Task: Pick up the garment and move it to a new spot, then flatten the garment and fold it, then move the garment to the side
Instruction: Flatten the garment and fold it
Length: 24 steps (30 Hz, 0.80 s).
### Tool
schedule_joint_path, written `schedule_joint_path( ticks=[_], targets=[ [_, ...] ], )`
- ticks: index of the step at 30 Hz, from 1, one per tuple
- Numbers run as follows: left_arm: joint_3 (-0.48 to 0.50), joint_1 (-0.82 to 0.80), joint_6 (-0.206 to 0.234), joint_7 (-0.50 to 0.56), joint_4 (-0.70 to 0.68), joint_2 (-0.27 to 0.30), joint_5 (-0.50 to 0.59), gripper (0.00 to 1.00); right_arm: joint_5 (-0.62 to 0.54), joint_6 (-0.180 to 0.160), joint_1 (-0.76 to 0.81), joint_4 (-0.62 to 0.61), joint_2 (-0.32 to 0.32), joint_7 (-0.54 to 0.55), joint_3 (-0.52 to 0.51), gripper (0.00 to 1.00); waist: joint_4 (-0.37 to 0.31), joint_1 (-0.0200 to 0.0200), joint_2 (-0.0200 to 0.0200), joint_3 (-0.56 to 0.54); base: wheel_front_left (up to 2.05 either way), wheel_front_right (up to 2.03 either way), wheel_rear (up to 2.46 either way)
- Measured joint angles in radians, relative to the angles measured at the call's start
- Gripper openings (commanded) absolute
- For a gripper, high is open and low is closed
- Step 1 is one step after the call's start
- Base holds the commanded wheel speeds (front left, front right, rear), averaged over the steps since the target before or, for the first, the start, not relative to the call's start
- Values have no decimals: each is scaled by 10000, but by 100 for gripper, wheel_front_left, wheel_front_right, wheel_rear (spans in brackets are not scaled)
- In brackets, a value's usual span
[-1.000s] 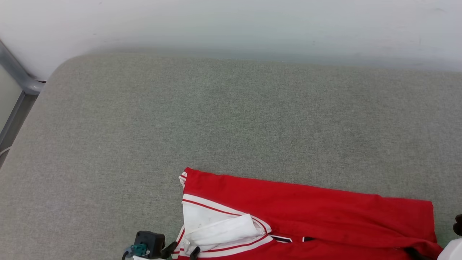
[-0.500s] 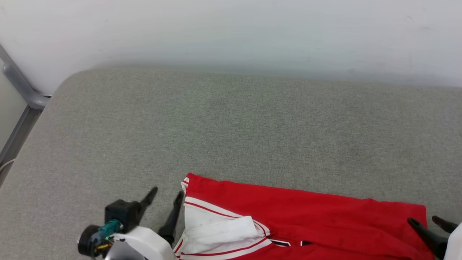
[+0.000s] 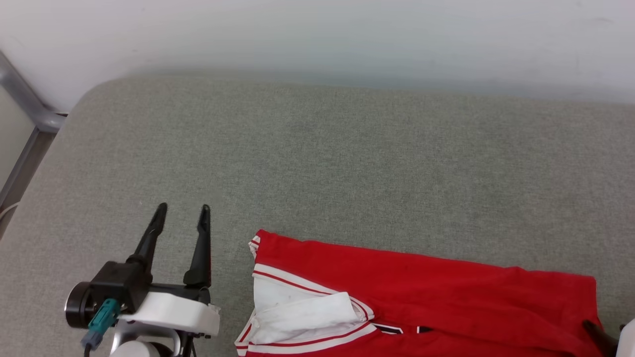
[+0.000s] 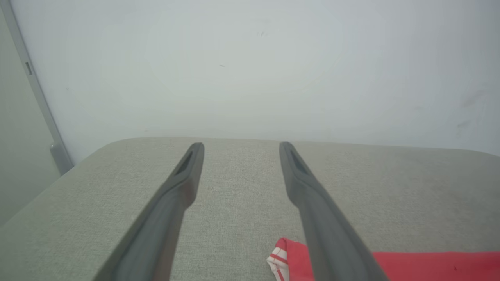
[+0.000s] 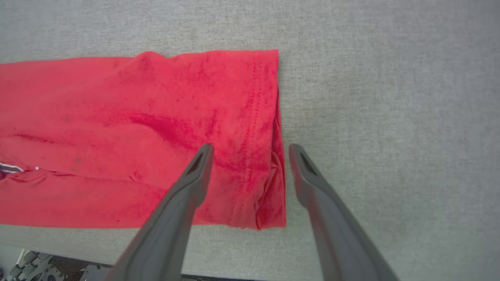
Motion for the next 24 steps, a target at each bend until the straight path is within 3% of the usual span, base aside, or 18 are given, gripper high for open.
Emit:
schedule_joint_path(
  ticks=[5, 15, 24],
  targets=[
    [943, 515, -614, -12, -360, -719, 830, 100, -506, 0, -239, 502, 278, 163, -439, 100, 77, 0, 0, 284, 0, 0, 0],
    [1661, 714, -2011, -12, 10, -1678, 1877, 100, -825, 0, -616, 1716, 332, 12, -792, 100, 282, 0, 0, 741, 0, 0, 0],
    [2136, 664, -2623, -12, 184, -2242, 2433, 100, -431, -31, -778, 2539, 274, -272, -445, 100, 405, -1, -1, 1005, 0, 0, 0]
  ],
)
